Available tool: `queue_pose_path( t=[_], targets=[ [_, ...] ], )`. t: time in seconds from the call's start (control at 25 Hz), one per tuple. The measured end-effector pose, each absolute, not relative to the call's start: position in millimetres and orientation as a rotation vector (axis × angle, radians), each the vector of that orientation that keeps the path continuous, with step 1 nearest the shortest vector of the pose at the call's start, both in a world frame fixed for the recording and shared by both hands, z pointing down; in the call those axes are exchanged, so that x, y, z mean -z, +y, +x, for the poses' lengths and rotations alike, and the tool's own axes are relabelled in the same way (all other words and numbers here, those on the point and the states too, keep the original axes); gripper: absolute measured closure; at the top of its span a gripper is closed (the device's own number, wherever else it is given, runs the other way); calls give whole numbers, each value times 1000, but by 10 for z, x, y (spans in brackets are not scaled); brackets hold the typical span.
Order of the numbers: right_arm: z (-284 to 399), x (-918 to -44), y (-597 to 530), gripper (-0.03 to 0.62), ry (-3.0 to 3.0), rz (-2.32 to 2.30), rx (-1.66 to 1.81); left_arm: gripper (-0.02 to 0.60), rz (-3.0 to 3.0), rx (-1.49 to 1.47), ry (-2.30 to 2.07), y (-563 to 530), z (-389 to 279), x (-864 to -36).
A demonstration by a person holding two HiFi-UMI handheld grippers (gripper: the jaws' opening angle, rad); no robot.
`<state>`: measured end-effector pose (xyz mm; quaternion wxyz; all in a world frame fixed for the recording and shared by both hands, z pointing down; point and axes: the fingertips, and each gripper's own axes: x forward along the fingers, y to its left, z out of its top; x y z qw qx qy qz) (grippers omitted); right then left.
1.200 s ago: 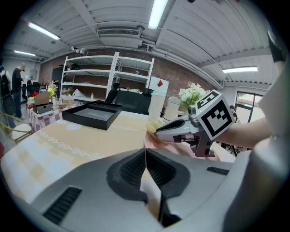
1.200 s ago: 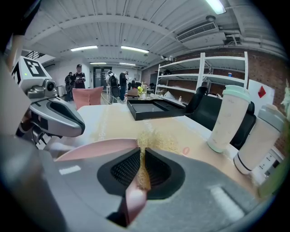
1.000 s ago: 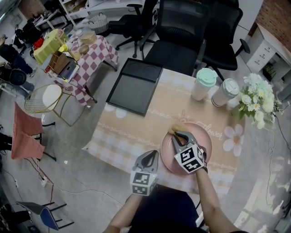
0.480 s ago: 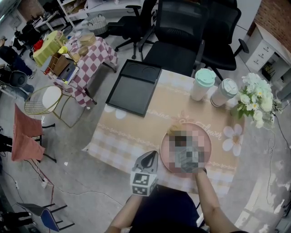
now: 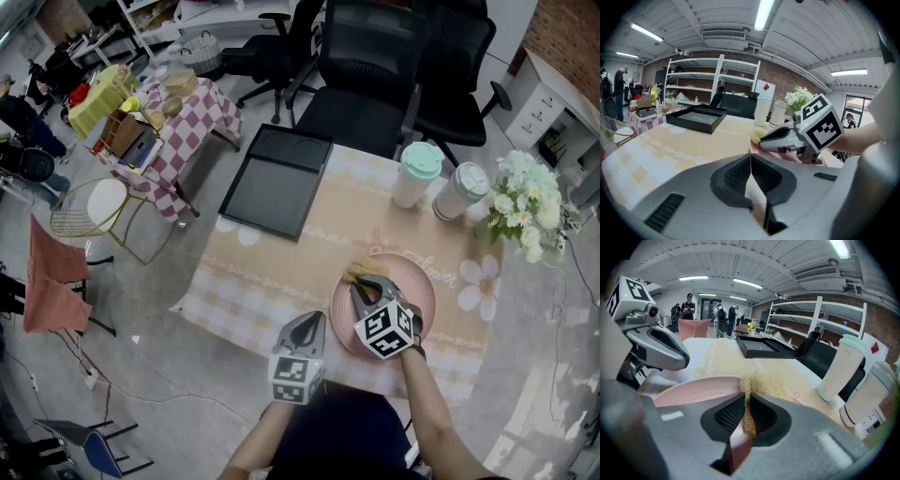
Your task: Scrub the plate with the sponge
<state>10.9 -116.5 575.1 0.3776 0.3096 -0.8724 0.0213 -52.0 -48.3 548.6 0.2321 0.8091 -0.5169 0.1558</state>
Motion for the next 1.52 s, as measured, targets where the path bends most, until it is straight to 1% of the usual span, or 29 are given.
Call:
queue_pose_path(
  t=[0.88, 1.52],
  targets=[
    [22, -5773, -968, 559, -2226, 751, -77, 569, 2239, -429, -1400, -477, -488, -5505],
    [-22, -5780, -839, 560, -2233, 731, -168, 569, 2247, -445, -1372, -452, -459, -5556]
  ],
)
